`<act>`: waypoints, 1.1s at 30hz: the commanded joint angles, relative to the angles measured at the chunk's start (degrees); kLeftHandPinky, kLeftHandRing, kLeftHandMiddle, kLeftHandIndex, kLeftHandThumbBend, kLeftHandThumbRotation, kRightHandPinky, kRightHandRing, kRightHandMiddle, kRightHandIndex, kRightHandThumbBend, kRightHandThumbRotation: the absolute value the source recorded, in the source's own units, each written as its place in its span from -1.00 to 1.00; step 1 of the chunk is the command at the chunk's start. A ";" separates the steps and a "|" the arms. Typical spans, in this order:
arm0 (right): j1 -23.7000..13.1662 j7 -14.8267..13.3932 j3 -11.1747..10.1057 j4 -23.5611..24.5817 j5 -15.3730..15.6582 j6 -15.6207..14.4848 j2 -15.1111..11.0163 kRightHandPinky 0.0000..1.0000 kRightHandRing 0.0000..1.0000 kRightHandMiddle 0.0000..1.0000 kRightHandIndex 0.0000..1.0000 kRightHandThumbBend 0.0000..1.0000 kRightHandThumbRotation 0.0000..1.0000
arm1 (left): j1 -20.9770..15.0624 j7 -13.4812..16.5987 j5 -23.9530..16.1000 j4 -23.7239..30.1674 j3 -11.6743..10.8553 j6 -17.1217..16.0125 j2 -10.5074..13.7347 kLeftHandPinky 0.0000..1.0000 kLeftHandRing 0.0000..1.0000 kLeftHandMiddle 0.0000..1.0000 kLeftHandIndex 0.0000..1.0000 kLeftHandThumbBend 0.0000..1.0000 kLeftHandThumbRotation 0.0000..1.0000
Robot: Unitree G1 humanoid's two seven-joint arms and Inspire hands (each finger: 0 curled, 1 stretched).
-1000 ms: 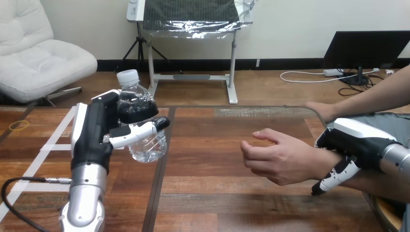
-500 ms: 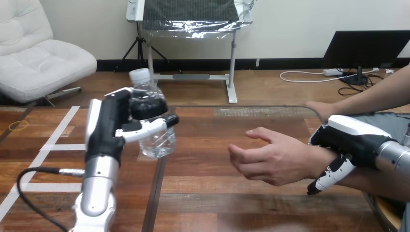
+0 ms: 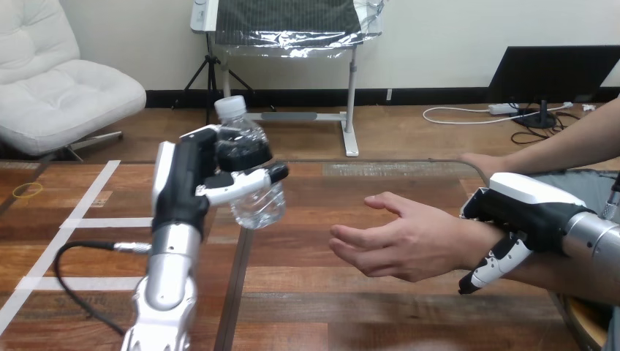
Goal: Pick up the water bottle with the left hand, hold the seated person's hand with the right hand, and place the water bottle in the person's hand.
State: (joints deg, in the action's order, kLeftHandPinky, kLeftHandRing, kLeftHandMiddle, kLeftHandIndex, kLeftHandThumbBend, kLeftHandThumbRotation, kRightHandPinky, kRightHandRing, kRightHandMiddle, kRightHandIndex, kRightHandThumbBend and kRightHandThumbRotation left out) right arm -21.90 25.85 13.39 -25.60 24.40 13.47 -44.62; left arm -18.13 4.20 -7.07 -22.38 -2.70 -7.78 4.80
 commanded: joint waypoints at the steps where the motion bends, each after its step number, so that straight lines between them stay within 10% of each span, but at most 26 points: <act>1: 0.79 -0.29 -0.94 0.49 -2.62 -0.81 3.60 -0.79 -0.69 -0.56 -0.53 0.38 -1.00 | -7.32 1.28 0.42 -1.68 0.69 -2.80 -1.61 -0.42 -0.28 -0.15 -0.12 0.30 -1.00; 33: 0.20 1.70 -0.38 7.44 -1.93 -5.86 5.44 -0.74 -0.65 -0.51 -0.51 0.43 -1.00 | -13.42 2.82 0.23 -10.51 3.63 -6.17 -9.75 -0.35 -0.22 -0.12 -0.10 0.37 -1.00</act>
State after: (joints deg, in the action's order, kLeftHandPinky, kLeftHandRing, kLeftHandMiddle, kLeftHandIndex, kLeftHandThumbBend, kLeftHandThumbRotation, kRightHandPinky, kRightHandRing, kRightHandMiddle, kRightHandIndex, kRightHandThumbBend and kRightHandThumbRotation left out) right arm -21.95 27.52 13.39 -17.99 24.35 8.97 -42.39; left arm -26.22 6.51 -7.08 -33.53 -0.04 -11.78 -3.54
